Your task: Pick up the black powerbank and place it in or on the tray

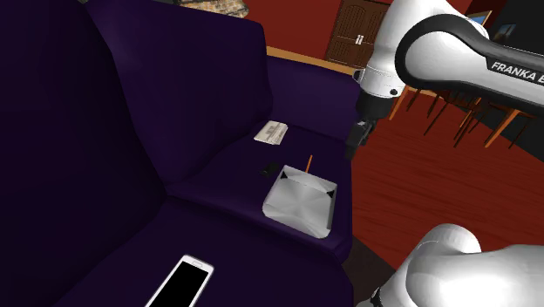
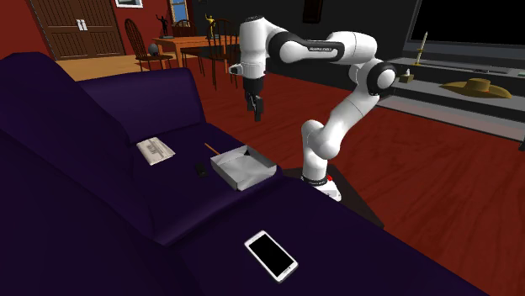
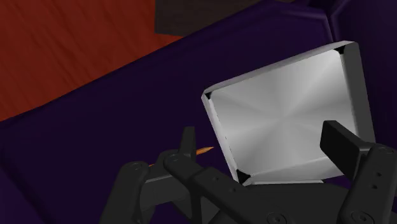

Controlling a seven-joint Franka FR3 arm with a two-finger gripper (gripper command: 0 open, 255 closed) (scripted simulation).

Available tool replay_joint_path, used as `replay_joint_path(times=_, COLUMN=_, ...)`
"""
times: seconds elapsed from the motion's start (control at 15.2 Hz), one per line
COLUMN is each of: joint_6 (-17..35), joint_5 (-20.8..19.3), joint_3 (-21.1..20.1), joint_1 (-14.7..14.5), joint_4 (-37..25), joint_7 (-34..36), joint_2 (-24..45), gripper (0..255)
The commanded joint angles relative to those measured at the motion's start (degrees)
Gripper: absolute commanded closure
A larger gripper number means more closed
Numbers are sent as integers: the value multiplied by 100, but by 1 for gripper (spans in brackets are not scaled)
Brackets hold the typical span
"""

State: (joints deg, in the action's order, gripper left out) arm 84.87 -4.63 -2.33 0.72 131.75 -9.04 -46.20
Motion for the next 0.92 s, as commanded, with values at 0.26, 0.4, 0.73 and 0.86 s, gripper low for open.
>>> replay_joint_path(times=0.26, joint_6=528, joint_5=431, joint_3=-561, joint_1=339, joint_4=122, joint_7=1540, joint_2=465, gripper=0)
replay_joint_path(times=0.4, joint_6=806, joint_5=608, joint_3=-828, joint_1=515, joint_4=113, joint_7=2293, joint_2=765, gripper=0)
replay_joint_path(times=0.73, joint_6=1501, joint_5=886, joint_3=-1425, joint_1=970, joint_4=-85, joint_7=4140, joint_2=1666, gripper=0)
replay_joint_path(times=0.86, joint_6=1769, joint_5=927, joint_3=-1632, joint_1=1160, joint_4=-223, joint_7=4867, joint_2=2068, gripper=0)
